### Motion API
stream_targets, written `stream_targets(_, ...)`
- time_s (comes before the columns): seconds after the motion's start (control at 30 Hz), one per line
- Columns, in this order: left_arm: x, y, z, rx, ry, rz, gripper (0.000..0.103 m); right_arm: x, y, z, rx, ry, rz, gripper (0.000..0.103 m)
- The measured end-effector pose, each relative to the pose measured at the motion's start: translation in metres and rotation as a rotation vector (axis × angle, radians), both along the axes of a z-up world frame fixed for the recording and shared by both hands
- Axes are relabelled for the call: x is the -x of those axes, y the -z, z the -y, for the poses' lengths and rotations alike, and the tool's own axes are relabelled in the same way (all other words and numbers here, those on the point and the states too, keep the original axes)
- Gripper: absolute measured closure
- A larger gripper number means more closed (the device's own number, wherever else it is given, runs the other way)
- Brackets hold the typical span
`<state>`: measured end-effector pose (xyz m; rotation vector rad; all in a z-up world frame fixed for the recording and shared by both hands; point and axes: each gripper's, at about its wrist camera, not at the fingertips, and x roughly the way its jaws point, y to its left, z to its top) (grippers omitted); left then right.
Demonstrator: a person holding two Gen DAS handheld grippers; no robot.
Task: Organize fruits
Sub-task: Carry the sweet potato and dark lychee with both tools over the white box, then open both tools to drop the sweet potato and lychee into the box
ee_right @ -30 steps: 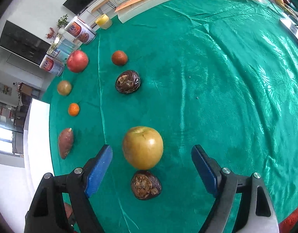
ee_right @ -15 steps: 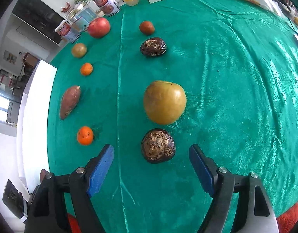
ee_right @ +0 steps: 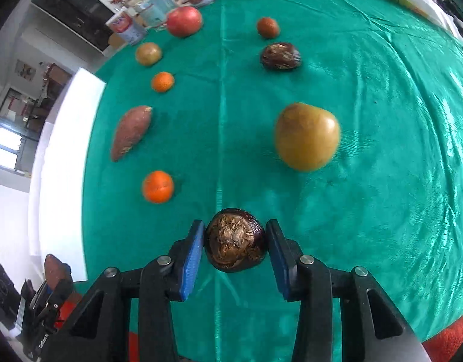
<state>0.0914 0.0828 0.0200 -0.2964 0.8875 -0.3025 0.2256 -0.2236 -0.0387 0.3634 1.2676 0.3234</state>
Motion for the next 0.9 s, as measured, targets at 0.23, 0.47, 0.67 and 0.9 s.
stream_targets(0.23, -0.011, -0.051, -0.111, -0.173, -0.305, 0.055, 0.059, 0.015, -0.1, -0.176, -0.171, -0.373, 0.191, 0.061)
stream_targets(0.47, -0.017, 0.023, -0.185, -0.317, -0.473, -0.163, 0.059, 0.027, -0.072, -0.324, -0.159, -0.582, 0.191, 0.061)
stream_targets(0.67, -0.005, 0.026, -0.189, -0.312, -0.496, -0.134, 0.044, 0.023, -0.057, -0.353, -0.131, -0.573, 0.177, 0.06)
stream_targets(0.9, -0.012, -0.031, -0.154, -0.341, -0.463, 0.094, 0.025, 0.036, -0.14, -0.284, -0.165, -0.531, 0.404, 0.042)
